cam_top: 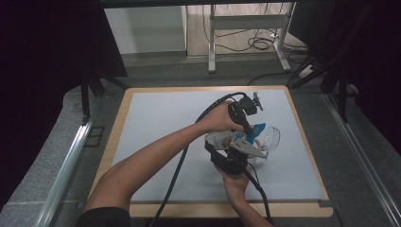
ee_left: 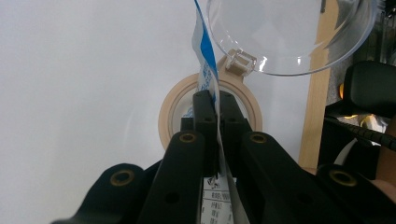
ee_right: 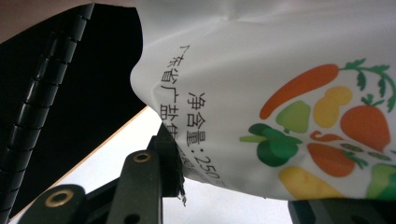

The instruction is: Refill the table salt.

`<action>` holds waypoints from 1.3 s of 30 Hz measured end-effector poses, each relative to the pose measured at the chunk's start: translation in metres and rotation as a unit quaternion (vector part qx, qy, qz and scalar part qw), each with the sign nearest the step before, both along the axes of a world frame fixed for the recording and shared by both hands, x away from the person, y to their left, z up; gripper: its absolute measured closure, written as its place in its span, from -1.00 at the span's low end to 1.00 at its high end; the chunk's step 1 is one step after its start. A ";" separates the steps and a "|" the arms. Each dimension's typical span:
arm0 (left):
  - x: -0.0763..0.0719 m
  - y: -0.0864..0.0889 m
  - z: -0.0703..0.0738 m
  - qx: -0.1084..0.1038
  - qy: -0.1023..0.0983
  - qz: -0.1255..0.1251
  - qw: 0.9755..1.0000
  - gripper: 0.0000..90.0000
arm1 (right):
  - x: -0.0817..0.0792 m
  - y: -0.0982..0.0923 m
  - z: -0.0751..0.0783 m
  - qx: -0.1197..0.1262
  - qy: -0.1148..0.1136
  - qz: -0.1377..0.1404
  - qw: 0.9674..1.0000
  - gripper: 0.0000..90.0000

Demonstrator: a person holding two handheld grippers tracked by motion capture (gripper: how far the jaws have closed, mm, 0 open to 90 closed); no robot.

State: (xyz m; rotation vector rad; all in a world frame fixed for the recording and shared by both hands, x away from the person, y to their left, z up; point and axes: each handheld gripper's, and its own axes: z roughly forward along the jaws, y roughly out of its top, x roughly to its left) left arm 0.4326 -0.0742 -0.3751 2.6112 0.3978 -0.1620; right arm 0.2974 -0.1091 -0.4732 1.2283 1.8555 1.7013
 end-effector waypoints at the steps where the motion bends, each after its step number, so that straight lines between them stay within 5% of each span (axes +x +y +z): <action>1: 0.000 0.000 0.000 0.001 0.000 0.000 1.000 0.99 | 0.000 0.000 0.000 0.000 0.000 0.000 1.000 0.33; 39: 0.001 -0.005 0.000 0.003 -0.002 -0.005 1.000 0.99 | 0.000 -0.003 -0.001 0.006 -0.002 -0.005 1.000 0.33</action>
